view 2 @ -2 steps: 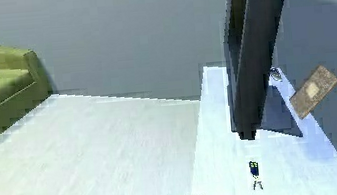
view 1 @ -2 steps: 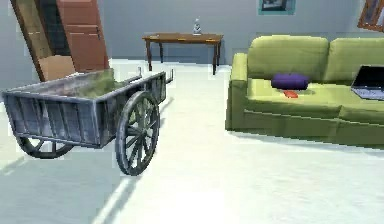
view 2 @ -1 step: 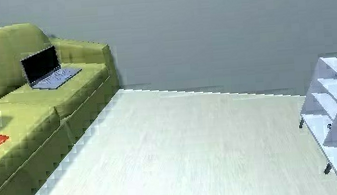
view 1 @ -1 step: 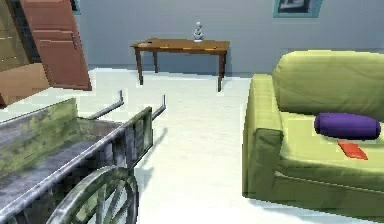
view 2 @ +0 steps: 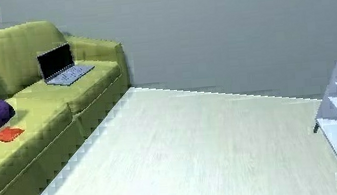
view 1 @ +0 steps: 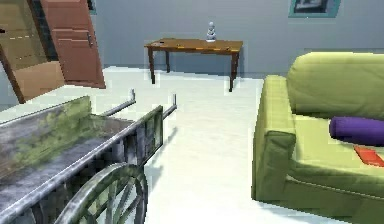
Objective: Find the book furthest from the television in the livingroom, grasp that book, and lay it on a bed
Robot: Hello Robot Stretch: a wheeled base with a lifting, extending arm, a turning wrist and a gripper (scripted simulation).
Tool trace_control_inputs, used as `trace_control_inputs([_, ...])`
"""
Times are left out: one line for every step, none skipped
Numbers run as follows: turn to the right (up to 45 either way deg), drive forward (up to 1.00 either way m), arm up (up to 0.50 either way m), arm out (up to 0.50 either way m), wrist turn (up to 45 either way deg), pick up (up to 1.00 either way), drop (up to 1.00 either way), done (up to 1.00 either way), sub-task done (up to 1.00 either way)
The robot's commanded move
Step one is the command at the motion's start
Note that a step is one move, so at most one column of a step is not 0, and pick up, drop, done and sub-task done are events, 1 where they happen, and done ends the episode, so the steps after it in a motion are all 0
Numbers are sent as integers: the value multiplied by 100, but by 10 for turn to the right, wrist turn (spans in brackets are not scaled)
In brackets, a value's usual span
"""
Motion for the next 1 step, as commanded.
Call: trace_control_inputs([0,100,0,0,0,0,0,0,0])
